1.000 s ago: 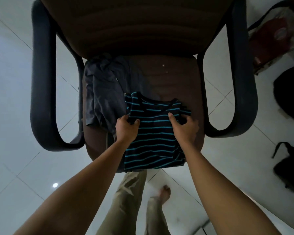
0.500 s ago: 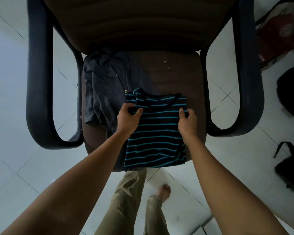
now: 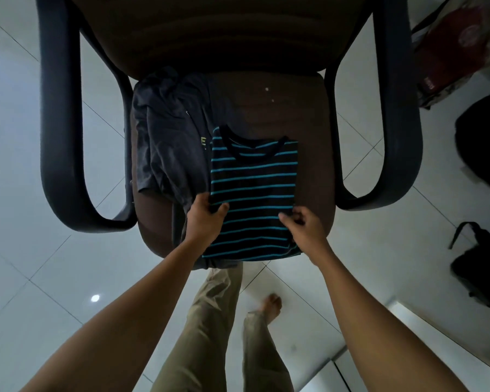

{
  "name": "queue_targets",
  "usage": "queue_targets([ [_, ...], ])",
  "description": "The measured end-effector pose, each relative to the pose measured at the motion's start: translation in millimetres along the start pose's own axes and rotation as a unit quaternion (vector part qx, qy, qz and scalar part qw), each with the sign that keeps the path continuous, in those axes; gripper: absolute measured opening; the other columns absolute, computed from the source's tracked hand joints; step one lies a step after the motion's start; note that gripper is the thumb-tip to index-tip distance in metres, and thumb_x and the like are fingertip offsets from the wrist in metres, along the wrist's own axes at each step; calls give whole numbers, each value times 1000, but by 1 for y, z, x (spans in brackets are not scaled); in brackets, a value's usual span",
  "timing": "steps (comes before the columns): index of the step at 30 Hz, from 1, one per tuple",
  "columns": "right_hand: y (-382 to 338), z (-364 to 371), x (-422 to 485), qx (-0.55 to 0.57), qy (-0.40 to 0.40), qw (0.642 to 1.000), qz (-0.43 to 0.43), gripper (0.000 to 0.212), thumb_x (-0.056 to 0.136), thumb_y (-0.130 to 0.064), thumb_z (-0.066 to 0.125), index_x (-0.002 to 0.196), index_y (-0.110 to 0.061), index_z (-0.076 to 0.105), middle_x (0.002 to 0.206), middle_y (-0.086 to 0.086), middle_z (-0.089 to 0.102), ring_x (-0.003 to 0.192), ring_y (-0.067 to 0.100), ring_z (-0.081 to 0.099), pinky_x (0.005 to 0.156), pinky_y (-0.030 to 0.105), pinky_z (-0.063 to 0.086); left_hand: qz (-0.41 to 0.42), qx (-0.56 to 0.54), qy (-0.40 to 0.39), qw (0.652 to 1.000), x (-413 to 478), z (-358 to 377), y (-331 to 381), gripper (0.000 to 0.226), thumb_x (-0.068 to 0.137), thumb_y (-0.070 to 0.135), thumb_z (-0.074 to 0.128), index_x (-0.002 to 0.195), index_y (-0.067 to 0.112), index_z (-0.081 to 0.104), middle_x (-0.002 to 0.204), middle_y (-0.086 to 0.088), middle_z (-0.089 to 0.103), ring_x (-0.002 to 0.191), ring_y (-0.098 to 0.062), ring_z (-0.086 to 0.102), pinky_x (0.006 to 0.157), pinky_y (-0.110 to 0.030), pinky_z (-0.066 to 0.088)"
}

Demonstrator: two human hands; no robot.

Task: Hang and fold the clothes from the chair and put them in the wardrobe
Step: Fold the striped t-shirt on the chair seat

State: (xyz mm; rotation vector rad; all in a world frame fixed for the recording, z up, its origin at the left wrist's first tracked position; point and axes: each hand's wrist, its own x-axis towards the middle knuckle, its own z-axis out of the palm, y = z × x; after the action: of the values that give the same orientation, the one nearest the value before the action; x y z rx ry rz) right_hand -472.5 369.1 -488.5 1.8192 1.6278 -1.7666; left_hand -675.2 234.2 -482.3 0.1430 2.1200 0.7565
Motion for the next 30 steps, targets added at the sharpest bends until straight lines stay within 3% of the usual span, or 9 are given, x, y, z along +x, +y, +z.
queue_targets([
  [5,31,-1,-20,-59,-84,994,23,49,86,-14,76,129,-21,54,97,-4,61,98,17,63,85,28,54,-69,47,-24,996,-44,4,-46,38,93,30,65,126,12,59,112,-3,67,101,-22,66,86,-35,57],
  [8,37,1,-23,-73,-46,996,-1,37,91,-7,67,127,-15,59,110,1,60,106,22,61,89,29,51,-57,52,-13,997,-58,4,-59,27,96,22,60,121,14,60,106,-7,68,89,-22,68,80,-43,61],
  [11,40,6,-21,-107,-1,993,-47,15,92,-16,67,107,-19,64,123,7,57,108,24,61,94,32,51,-32,53,9,998,-64,3,-63,19,96,17,55,114,17,59,102,-5,66,87,-25,67,78,-45,60],
  [14,39,11,-25,-70,9,996,-49,7,92,-16,62,98,-13,62,109,6,62,97,21,61,79,27,50,-29,12,14,999,-68,5,-62,14,98,17,54,112,19,54,100,1,64,92,-23,65,80,-44,59],
  [16,38,10,-33,-34,-8,998,-42,9,91,-14,62,97,-9,59,96,2,62,89,18,60,72,24,48,-33,-6,16,999,-72,7,-62,8,98,17,55,104,21,52,94,2,63,90,-24,66,78,-43,59],
  [19,40,3,-41,-2,-57,998,-34,37,84,-16,77,115,-18,57,110,-2,67,100,13,66,84,26,58,-42,-66,12,997,-76,3,-62,9,97,14,60,101,20,54,96,-2,65,92,-26,68,77,-44,61],
  [24,66,-13,-53,24,83,996,-26,39,77,-26,86,108,-15,66,104,-2,70,98,14,69,75,17,54,-90,-272,-13,958,-99,-9,-72,43,88,-2,69,125,13,56,100,-2,74,81,-8,73,70,-25,60],
  [27,82,-10,-54,-5,61,998,15,37,75,-33,86,101,-11,71,100,0,73,98,20,70,79,26,56,-116,-184,-27,976,-110,0,-89,33,87,-4,69,116,9,65,97,-6,74,59,1,67,63,-17,57],
  [30,71,-7,-49,20,25,999,32,44,74,-41,86,105,-13,71,103,-2,73,98,15,68,77,23,55,-120,-132,-13,984,-105,4,-93,21,85,3,74,104,12,69,97,-6,75,61,-1,68,58,-15,55],
])
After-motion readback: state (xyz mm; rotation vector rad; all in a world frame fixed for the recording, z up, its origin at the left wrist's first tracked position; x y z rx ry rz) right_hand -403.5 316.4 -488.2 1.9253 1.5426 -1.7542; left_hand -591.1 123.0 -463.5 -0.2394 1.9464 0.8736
